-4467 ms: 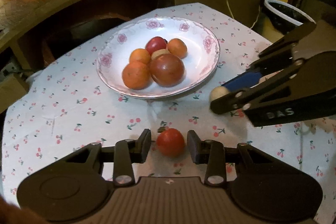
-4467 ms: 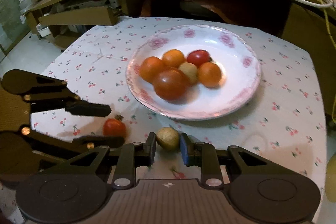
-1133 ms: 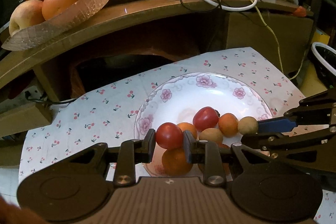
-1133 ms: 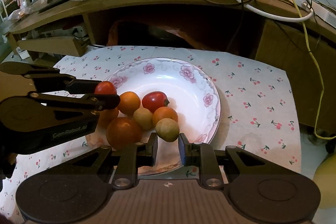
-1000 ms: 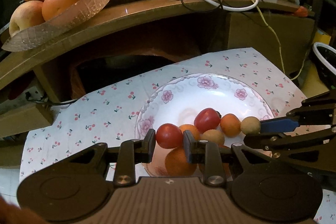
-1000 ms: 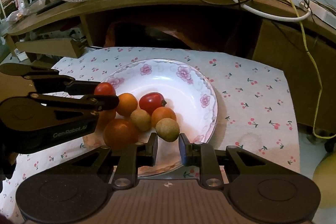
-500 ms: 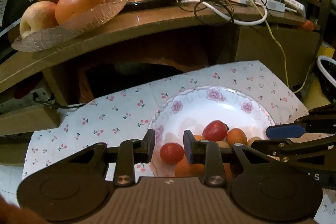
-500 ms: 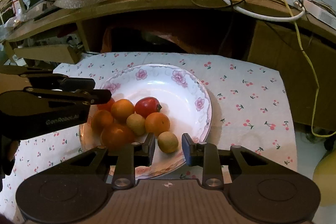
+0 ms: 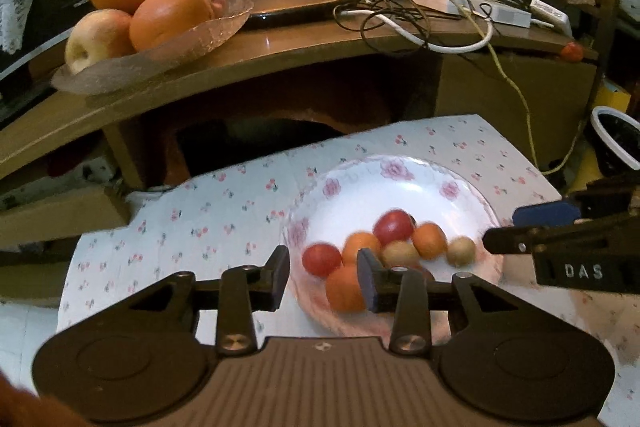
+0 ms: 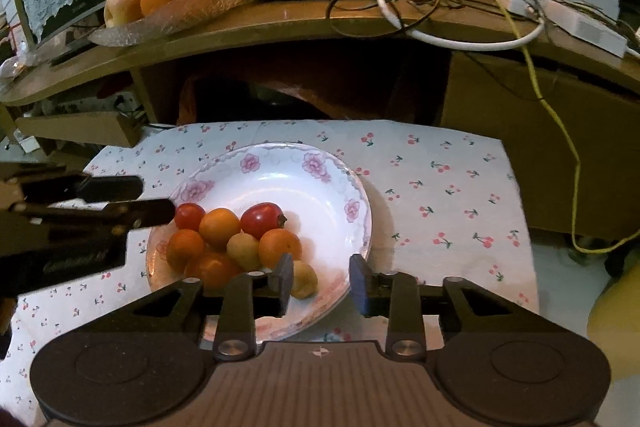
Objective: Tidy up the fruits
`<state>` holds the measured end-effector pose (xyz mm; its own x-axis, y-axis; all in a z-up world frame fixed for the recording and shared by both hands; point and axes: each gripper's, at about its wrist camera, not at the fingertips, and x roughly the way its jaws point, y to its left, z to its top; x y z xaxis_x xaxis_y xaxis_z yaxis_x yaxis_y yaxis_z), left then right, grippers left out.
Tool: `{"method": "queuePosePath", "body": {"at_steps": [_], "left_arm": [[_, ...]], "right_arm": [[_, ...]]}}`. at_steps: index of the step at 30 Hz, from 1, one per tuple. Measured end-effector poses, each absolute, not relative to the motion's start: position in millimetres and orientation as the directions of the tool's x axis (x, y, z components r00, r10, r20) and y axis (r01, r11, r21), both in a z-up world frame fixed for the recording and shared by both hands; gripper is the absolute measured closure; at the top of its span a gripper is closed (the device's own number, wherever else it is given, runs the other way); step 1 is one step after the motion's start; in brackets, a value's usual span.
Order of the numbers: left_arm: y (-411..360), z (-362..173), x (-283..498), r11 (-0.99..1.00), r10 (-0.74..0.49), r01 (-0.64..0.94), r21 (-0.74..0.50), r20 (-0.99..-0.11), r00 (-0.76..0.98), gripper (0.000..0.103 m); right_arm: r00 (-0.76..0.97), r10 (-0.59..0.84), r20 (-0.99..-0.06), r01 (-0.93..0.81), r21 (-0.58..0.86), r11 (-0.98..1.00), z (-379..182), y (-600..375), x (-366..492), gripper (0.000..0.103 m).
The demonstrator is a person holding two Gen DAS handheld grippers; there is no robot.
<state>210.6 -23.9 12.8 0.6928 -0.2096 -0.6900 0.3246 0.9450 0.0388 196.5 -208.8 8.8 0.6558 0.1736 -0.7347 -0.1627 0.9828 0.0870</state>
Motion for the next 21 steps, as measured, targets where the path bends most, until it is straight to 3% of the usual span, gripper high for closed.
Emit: {"method": "queuePosePath", "body": {"at_steps": [13,21], "left_arm": [[-22,9,158,0.948,-0.213,0.319,0.015,-0.713,0.668,0.058],[-23,7,135,0.951,-0.207,0.31,0.01,-0.723,0.659,0.05]], "right_arm": [[0.647,0.192,-0.738,-0.177,0.1,0.979,17,-205,158,0.064],[0.644,0.195,-0.74,-0.161,0.118,0.98,19,-202,130,0.064]]}}
